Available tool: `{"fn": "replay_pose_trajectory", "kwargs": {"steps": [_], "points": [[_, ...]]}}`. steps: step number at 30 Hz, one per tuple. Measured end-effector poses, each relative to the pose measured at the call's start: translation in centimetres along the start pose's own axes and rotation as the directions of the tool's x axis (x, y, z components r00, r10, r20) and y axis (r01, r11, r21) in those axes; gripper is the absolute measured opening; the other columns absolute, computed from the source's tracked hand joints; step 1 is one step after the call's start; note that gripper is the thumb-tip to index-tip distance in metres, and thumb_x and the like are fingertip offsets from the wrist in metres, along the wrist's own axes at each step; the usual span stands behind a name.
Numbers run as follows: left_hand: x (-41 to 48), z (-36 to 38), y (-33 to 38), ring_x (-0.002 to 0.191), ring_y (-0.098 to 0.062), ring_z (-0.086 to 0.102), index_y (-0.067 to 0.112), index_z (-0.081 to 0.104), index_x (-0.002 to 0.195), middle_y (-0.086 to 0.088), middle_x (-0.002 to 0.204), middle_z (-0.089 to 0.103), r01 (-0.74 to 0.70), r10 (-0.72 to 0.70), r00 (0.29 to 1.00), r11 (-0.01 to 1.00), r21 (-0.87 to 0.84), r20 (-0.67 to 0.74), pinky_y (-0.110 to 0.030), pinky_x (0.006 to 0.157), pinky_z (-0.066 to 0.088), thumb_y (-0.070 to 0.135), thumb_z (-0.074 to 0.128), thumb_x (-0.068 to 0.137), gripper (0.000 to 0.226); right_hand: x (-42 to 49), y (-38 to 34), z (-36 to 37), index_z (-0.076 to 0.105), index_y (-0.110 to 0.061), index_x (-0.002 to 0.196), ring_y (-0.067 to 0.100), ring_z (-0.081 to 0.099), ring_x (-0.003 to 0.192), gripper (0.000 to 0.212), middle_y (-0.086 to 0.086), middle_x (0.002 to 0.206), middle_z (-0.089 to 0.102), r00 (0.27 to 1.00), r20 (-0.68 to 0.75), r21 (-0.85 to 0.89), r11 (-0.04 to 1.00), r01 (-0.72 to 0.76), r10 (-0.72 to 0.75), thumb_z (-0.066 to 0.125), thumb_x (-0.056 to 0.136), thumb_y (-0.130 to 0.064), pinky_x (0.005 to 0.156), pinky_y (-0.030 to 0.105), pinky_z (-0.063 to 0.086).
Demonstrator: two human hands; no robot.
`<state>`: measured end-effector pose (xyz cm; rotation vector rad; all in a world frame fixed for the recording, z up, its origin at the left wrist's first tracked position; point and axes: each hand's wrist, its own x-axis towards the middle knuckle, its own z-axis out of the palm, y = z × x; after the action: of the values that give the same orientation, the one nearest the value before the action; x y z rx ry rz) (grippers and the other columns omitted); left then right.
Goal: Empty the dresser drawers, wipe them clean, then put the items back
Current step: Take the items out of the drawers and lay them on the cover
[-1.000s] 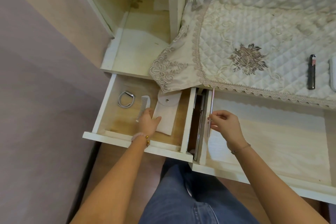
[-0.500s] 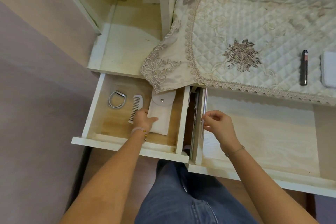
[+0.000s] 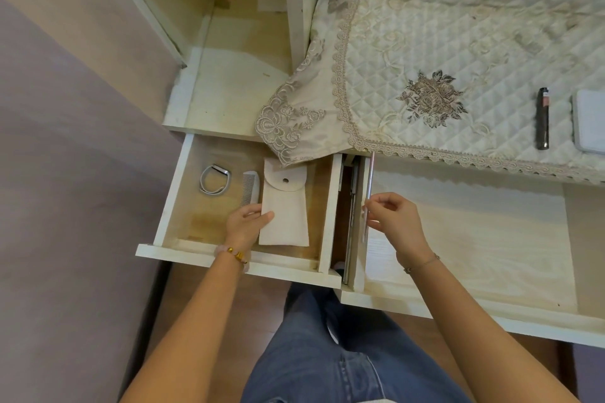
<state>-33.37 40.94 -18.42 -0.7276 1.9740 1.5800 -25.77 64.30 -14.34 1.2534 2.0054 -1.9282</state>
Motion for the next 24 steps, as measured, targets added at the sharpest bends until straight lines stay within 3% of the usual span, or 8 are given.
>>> {"fn": "replay_pose_trajectory", "kwargs": {"steps": [2, 6, 13, 21, 24], "points": [[-1.1, -0.3, 0.4, 0.082, -0.02, 0.063, -0.001, 0.06, 0.108, -0.014, 0.1, 0.064, 0.008, -0.007, 1.0, 0.998, -0.057, 0.016, -0.021, 0.066, 0.055, -0.004, 0.067, 0.08, 0.028, -0.2, -0.2, 0.1, 0.066, -0.006, 0.091, 0.016, 0.063, 0.074, 0.009, 0.01, 0.083, 0.066, 1.0, 0.0, -0.003, 1.0, 0.008, -0.008, 0.059, 0.085, -0.009, 0.071, 0.026, 0.056], [-2.8, -0.5, 0.9, 0.094, -0.027, 0.064, 0.001, 0.06, 0.11, -0.016, 0.104, 0.066, 0.012, -0.005, 0.998, 0.994, -0.109, 0.068, -0.033, 0.08, 0.054, -0.001, 0.068, 0.08, 0.031, -0.8, -0.7, 0.1, 0.065, -0.007, 0.09, 0.015, 0.062, 0.073, 0.009, 0.009, 0.082, 0.066, 1.0, -0.001, 0.021, 0.999, 0.024, -0.024, 0.058, 0.085, -0.008, 0.07, 0.024, 0.056], [-5.2, 0.5, 1.2, 0.095, -0.023, 0.065, 0.001, 0.059, 0.114, -0.013, 0.105, 0.067, 0.0, 0.016, 0.988, 0.995, -0.097, 0.154, -0.032, 0.081, 0.054, 0.003, 0.069, 0.081, 0.035, -1.4, -1.0, -0.7, 0.064, -0.008, 0.085, 0.016, 0.063, 0.073, 0.006, 0.008, 0.078, 0.066, 0.998, -0.04, 0.091, 0.995, 0.041, -0.037, 0.059, 0.085, -0.006, 0.069, 0.024, 0.056], [-6.5, 4.3, 3.1, 0.082, -0.011, 0.068, 0.008, 0.059, 0.109, -0.002, 0.093, 0.069, -0.014, 0.039, 0.946, 0.997, -0.077, 0.321, -0.021, 0.06, 0.055, 0.003, 0.068, 0.081, 0.029, -1.1, -1.2, -4.1, 0.063, -0.009, 0.078, 0.014, 0.063, 0.069, 0.008, 0.006, 0.073, 0.064, 0.984, -0.17, 0.144, 0.986, 0.08, -0.055, 0.059, 0.084, -0.004, 0.065, 0.023, 0.057], [-6.9, 6.4, 4.2, 0.084, -0.013, 0.068, 0.008, 0.06, 0.109, -0.005, 0.095, 0.07, -0.025, 0.047, 0.927, 0.998, -0.063, 0.372, -0.021, 0.06, 0.055, 0.004, 0.068, 0.081, 0.03, -0.3, -1.3, -6.0, 0.063, -0.006, 0.083, 0.015, 0.063, 0.069, 0.004, 0.006, 0.073, 0.064, 0.977, -0.207, 0.157, 0.984, 0.081, -0.048, 0.06, 0.083, -0.005, 0.065, 0.025, 0.056]]}}
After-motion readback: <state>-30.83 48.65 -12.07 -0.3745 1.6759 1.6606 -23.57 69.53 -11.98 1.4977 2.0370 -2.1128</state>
